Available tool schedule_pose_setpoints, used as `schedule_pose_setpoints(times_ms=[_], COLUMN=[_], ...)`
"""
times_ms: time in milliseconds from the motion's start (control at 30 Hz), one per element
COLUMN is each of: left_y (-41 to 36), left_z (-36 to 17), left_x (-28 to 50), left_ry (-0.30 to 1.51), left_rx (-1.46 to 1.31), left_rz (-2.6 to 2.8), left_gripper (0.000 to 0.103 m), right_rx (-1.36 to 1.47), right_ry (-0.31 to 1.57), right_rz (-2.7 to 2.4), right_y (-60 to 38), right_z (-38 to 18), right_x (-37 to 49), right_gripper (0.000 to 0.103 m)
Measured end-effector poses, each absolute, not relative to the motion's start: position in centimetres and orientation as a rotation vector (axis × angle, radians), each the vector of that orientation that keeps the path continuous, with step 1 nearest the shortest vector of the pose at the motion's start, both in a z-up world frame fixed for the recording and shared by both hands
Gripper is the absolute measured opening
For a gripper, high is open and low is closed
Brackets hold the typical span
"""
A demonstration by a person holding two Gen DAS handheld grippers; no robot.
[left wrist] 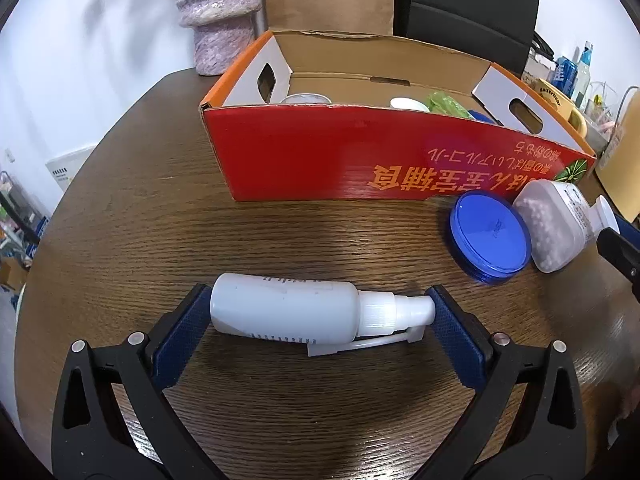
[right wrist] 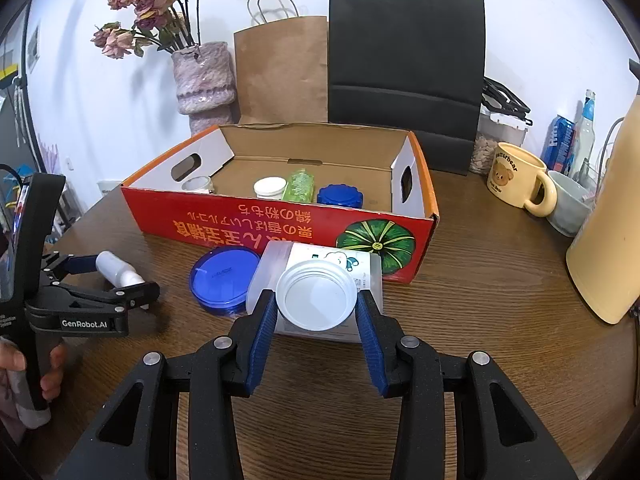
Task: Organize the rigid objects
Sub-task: 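Grasp the white spray bottle with the left gripper while the right gripper holds the white cap, then carry the white spray bottle and white cap over the box with both grippers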
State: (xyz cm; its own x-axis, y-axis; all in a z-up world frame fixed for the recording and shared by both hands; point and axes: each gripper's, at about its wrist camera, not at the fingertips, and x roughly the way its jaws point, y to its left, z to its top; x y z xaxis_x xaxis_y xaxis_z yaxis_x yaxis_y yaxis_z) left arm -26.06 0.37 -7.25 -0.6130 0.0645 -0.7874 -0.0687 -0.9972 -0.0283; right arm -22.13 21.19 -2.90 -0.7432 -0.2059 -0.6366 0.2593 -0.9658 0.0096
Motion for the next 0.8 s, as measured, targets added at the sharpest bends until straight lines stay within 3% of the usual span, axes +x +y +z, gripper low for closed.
schedule_pose_setpoints(times_ms=[100,133,800], left_y=[0.4,0.3,1.6], left_z=[-7.0,-6.9,-4.3], left_x=[-25.8,-25.7,-23.7], left_ry=[0.002,0.003,0.037], left_rx=[-1.321,-1.312,-1.125], left_rz=[2.764,2.769,2.883], left_gripper=[0.101,0.096,0.096], right_rx=[0.976,0.974,0.937], right_ry=[0.118,0.118,0.122], right_rz=[-2.721,-2.721,-2.728], right_y=[21.2,21.2,21.0], right_z=[-2.8,-2.8,-2.2], right_x=[-22.1,-22.1,-21.6], right_gripper=[0.045,0.045,0.045])
